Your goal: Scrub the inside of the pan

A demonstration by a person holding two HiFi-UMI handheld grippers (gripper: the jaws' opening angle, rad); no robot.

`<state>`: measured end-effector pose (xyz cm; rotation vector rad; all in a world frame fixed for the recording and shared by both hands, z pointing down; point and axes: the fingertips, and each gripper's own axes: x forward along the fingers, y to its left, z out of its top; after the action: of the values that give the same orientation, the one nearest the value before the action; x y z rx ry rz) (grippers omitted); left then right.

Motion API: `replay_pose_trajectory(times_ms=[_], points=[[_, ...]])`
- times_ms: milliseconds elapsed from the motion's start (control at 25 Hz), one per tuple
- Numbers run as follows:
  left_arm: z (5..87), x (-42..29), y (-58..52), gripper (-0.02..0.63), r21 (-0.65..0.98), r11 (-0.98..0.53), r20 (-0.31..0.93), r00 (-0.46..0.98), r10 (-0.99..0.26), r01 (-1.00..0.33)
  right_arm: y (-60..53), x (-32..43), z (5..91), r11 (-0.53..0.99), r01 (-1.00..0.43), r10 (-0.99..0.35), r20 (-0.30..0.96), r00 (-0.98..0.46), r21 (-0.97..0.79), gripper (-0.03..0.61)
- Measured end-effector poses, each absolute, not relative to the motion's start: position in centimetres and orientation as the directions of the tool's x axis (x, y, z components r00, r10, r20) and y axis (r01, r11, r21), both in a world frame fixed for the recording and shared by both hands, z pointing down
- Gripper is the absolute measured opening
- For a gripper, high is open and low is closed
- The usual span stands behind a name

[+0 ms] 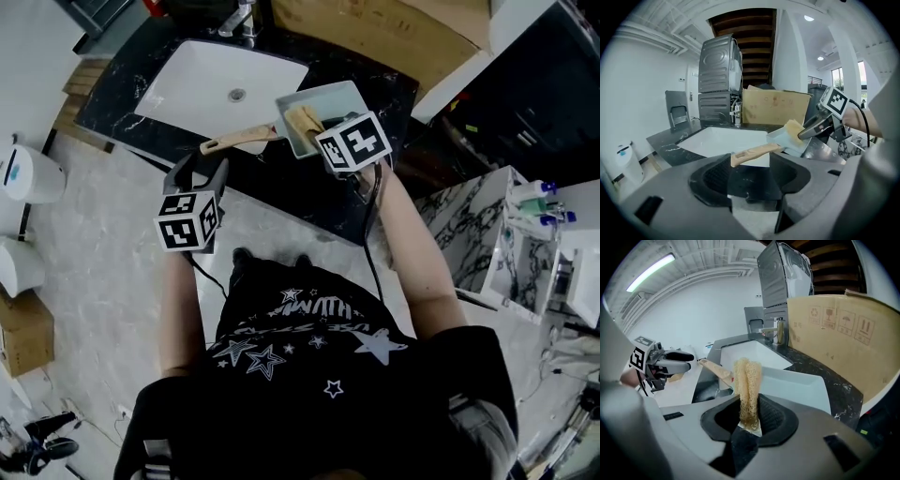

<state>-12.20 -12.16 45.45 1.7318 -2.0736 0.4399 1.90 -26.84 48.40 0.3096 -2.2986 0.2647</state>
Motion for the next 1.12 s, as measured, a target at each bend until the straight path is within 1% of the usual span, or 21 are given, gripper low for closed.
replay_pose_trajectory(times_ms=[360,640,680,760,840,920,1000,1120], points=[[46.2,-10.3,-10.6,0.242,0.064,0.230,0.495,-0.169,-0.852,-0.971,-25.4,1.3,47.8,0.959,-0.256,-0.101,0.695,-0.712,-0.123,0.087],[46.4,-8.6,-9.0,0.210,0.096,0.220,0.486,-0.147,-0.862,-0.971,-23.4,1.5,46.8,0.963,-0.249,-0.115,0.676,-0.728,-0.105,0.087],[46.4,-8.3,-8.5,0.195,0.095,0.221,0.485,-0.148,-0.862,-0.971,-23.0,1.6,46.7,0.963,-0.249,-0.117,0.672,-0.731,-0.103,0.087],[46.3,-7.7,-7.5,0.118,0.086,0.222,0.481,-0.154,-0.863,-0.971,-22.2,1.9,46.4,0.963,-0.259,-0.148,0.659,-0.737,-0.074,0.084],[46.3,-6.9,-6.4,0.097,0.073,0.211,0.480,-0.151,-0.864,-0.975,-21.4,2.3,46.0,0.965,-0.263,-0.193,0.651,-0.734,-0.010,0.083],[46.2,-6.3,-4.9,0.065,0.057,0.213,0.475,-0.161,-0.865,-0.975,-20.1,2.7,45.8,0.968,-0.247,-0.208,0.651,-0.729,0.033,0.083],[46.0,-5.8,-3.3,0.038,0.054,0.229,0.466,-0.179,-0.867,-0.972,-18.4,3.1,45.9,0.972,-0.234,-0.195,0.652,-0.733,0.028,0.083],[45.6,-4.8,-0.6,0.025,0.066,0.251,0.453,-0.195,-0.870,-0.966,-16.1,4.0,45.8,0.972,-0.236,-0.178,0.645,-0.743,-0.004,0.083]])
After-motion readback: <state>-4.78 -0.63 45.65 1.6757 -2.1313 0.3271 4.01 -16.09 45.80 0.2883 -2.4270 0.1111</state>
